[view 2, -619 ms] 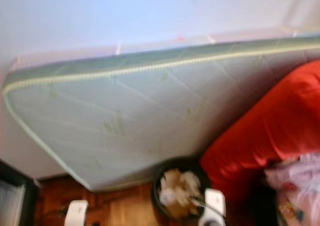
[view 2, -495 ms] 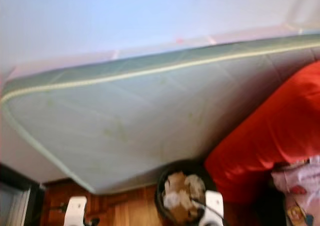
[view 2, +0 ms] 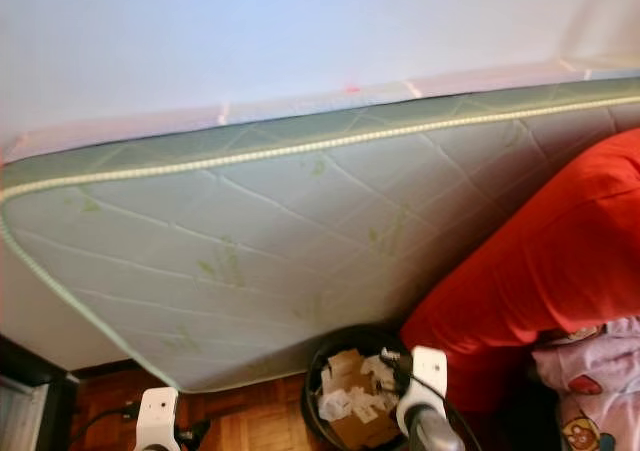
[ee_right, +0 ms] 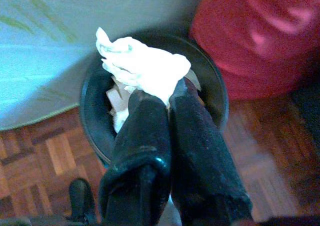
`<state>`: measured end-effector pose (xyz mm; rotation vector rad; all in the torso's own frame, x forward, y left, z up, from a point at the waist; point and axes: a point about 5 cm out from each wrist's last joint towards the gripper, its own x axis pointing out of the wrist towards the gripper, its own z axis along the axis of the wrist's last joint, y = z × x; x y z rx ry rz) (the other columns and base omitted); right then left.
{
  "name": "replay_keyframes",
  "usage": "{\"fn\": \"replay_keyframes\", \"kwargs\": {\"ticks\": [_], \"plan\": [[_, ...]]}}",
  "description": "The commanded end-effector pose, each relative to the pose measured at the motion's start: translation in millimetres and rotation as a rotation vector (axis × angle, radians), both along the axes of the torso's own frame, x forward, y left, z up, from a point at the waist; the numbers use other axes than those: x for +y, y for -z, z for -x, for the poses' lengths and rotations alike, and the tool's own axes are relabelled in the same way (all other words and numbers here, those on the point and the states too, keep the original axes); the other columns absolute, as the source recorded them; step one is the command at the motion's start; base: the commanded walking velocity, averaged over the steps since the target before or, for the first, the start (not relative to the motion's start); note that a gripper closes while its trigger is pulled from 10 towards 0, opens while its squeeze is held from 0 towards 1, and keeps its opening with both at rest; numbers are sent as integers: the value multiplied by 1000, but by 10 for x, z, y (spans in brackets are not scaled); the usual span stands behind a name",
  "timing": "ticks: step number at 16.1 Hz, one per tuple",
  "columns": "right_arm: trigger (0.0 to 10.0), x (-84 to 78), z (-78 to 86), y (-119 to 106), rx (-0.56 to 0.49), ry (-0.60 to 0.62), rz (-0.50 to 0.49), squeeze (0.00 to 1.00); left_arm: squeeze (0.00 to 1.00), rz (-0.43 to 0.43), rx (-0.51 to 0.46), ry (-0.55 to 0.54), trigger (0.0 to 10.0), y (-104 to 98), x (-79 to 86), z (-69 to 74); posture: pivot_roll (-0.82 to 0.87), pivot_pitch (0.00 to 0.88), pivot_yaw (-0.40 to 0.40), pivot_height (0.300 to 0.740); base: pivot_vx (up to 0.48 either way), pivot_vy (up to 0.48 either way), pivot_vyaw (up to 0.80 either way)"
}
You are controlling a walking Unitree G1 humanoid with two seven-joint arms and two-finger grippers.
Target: Clean up the room
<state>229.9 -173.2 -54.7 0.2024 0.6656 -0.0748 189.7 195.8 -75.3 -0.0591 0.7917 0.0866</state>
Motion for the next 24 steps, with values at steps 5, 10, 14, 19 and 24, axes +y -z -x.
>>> {"fn": "replay_keyframes", "kwargs": {"ticks": [5,10,14,19,24], "plan": [[10000,-180,-222,-183,-84,114,20,0,0,-3,-34,-9,10000,13,-7,66,82,131,-25,738,0,0,0],[10000,-342,-189,-189,-80,139,80,0,0,-5,-26,7,10000,29,-14,99,93,139,-24,738,0,0,0],[10000,-286,-279,-249,-112,91,48,0,0,-6,-60,16,10000,-28,17,1,94,163,-21,738,0,0,0],[10000,-254,-362,-306,-128,69,54,0,0,-11,-159,28,10000,-258,95,-375,103,179,-25,738,0,0,0],[10000,-228,-368,-305,-128,66,37,31,0,-9,-152,27,10000,-252,99,-368,105,190,-27,738,0,0,0]]}}
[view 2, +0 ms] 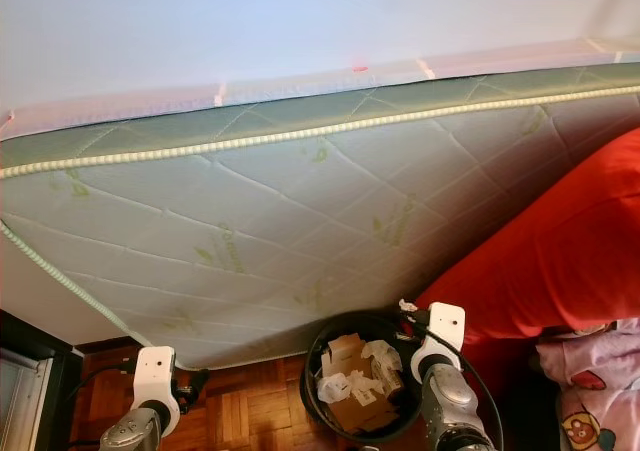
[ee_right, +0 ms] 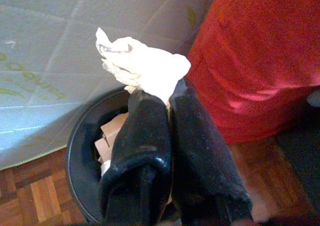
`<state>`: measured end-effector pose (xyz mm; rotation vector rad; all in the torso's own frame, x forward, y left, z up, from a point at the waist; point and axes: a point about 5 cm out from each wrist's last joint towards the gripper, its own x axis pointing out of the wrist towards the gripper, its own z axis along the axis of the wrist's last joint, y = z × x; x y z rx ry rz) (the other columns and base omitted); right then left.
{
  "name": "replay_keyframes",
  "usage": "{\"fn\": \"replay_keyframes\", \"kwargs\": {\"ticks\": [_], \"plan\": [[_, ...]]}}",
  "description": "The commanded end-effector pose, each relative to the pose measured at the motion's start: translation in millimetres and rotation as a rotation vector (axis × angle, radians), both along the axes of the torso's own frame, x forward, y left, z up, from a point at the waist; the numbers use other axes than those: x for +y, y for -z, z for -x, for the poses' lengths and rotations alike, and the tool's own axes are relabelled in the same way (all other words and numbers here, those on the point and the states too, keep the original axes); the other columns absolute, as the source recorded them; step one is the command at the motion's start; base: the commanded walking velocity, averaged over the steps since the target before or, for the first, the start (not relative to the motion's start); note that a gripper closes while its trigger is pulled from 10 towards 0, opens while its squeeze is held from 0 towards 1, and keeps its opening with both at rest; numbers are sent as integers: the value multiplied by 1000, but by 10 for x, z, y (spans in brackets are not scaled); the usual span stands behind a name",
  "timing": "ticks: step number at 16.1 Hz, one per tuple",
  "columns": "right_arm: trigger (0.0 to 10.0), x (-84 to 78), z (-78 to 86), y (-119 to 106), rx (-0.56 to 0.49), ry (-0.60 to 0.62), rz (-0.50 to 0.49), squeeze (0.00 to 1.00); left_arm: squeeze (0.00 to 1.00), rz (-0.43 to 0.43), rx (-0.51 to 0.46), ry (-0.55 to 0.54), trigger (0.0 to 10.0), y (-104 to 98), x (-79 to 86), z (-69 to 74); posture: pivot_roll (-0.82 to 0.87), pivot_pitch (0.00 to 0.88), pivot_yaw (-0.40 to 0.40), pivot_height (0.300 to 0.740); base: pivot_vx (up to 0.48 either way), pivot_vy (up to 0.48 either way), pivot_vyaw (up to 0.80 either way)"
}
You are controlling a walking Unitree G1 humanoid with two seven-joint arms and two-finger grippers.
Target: Clean up the room
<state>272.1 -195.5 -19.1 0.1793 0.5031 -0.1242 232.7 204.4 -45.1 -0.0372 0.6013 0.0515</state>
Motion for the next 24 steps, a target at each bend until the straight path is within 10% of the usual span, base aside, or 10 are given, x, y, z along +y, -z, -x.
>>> {"fn": "replay_keyframes", "kwargs": {"ticks": [1,2,3,7,24], "plan": [[10000,-8,60,55,29,12,-12,98,0,7,37,-10,10000,50,12,61,104,190,-28,738,0,0,0],[10000,-12,69,63,33,13,-16,188,0,8,35,-9,10000,48,11,58,105,190,-29,738,0,0,0],[10000,-17,81,72,36,15,-19,533,0,8,34,-9,10000,46,9,56,105,189,-30,738,0,0,0],[10000,-13,93,84,42,16,-34,765,0,10,29,-8,10000,37,0,41,105,189,-30,738,0,0,0],[10000,105,158,168,103,-65,-73,804,0,20,17,10,10000,21,-73,4,107,185,-32,738,0,0,0]]}}
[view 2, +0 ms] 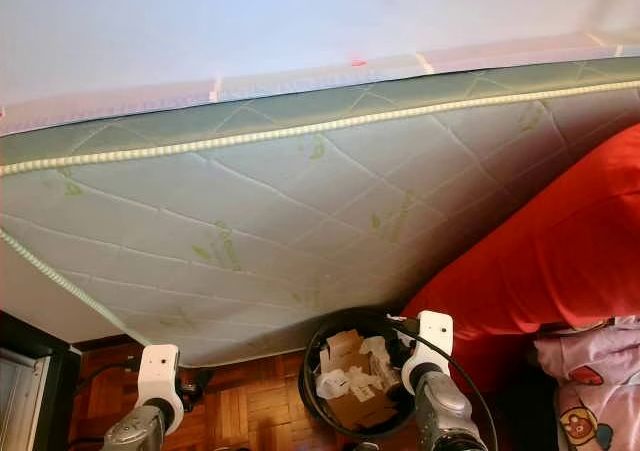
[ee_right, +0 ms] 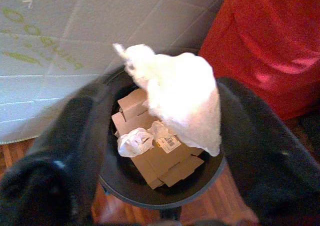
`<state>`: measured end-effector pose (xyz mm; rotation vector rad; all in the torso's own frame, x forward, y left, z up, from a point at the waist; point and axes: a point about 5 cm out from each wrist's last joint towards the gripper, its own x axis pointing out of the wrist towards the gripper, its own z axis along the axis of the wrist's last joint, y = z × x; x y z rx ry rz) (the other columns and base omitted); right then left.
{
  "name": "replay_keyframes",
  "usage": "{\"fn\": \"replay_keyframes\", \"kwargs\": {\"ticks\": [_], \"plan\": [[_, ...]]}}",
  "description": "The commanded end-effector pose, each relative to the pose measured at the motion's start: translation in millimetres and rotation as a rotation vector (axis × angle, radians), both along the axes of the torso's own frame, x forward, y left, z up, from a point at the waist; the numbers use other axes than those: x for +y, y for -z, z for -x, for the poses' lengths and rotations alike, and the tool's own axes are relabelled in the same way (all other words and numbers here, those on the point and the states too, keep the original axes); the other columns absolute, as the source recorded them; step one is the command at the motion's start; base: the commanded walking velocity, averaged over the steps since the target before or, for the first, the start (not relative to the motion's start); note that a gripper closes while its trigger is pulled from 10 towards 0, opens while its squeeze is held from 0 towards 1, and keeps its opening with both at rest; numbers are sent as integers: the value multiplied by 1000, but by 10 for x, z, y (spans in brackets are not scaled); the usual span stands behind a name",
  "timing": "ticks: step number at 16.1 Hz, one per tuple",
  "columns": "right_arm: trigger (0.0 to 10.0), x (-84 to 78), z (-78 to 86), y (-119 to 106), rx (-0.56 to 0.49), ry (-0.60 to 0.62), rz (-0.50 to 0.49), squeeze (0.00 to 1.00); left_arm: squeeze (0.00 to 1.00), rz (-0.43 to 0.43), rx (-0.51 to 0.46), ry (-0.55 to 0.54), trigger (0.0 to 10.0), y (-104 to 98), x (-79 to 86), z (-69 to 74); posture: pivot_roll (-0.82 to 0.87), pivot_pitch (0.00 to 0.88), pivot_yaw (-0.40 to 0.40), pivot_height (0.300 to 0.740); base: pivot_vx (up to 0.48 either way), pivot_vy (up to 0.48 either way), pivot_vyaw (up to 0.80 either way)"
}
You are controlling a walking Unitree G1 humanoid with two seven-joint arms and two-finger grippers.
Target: Clean up the room
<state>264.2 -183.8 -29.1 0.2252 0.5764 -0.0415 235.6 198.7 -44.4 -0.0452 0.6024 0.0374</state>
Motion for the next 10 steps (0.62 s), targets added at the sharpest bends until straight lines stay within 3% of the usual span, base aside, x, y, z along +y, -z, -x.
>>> {"fn": "replay_keyframes", "kwargs": {"ticks": [1,2,3,10], "plan": [[10000,-10,78,68,41,4,-4,812,0,10,15,1,10000,28,-26,32,106,185,-31,738,0,0,0],[10000,-7,79,69,41,4,-9,965,0,10,15,1,10000,28,-31,30,107,184,-31,738,0,0,0],[10000,10,89,80,50,-9,-17,1000,0,11,15,2,10000,27,-34,28,107,184,-31,738,0,0,0],[10000,38,134,125,85,-32,-11,1000,0,12,11,0,10000,19,-40,16,108,183,-32,738,0,0,0]]}}
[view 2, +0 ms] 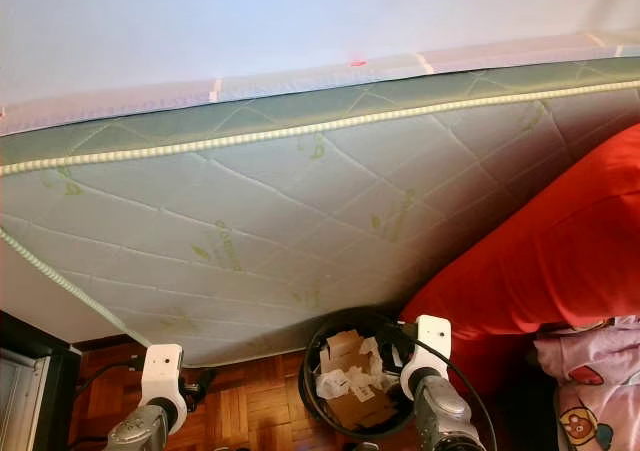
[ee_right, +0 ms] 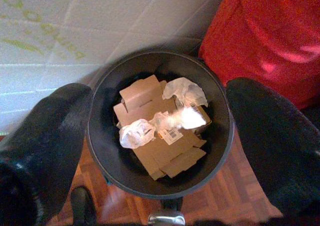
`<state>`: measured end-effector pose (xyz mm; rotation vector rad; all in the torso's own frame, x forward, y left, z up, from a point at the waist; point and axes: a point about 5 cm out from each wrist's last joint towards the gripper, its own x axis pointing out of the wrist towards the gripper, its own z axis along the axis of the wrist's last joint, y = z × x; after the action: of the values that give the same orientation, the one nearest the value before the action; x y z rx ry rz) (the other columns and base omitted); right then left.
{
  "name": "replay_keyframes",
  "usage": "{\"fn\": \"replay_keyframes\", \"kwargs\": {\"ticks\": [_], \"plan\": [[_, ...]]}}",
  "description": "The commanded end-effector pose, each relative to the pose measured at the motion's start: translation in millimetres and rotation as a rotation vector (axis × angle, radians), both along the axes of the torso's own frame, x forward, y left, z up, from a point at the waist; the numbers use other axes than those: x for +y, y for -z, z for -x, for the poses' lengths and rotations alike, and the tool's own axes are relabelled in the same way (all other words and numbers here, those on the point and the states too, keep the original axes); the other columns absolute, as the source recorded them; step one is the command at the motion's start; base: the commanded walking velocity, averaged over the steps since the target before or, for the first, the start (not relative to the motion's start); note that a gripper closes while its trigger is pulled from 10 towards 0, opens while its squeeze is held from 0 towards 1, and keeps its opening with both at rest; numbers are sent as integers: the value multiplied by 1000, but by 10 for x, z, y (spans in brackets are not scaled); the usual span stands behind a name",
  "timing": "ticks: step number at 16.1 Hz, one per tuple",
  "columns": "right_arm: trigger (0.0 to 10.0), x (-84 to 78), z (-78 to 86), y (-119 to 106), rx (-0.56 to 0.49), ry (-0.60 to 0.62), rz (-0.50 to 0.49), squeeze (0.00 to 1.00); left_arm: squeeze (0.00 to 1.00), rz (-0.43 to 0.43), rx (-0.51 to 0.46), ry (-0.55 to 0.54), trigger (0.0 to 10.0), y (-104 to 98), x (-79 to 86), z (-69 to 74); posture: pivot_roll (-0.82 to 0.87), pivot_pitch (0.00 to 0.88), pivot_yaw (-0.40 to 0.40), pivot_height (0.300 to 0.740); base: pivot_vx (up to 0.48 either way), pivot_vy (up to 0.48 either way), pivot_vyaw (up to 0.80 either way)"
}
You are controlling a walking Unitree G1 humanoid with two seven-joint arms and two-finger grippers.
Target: Clean up the room
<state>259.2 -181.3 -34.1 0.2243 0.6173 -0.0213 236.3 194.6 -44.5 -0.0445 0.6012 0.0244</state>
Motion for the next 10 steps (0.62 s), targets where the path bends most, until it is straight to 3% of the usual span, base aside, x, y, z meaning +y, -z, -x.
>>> {"fn": "replay_keyframes", "kwargs": {"ticks": [1,5,6,10], "plan": [[10000,18,89,79,52,-20,2,1000,0,9,12,-13,10000,19,3,23,107,183,-33,738,0,0,0],[10000,34,86,76,44,-23,-5,1000,0,10,14,-12,10000,22,0,27,107,181,-33,738,0,0,0],[10000,31,91,80,48,-21,0,0,0,8,19,-9,10000,26,-2,30,104,180,-32,738,0,0,0],[10000,-103,178,112,30,91,15,0,0,0,39,-15,10000,48,36,63,103,173,-26,738,0,0,0]]}}
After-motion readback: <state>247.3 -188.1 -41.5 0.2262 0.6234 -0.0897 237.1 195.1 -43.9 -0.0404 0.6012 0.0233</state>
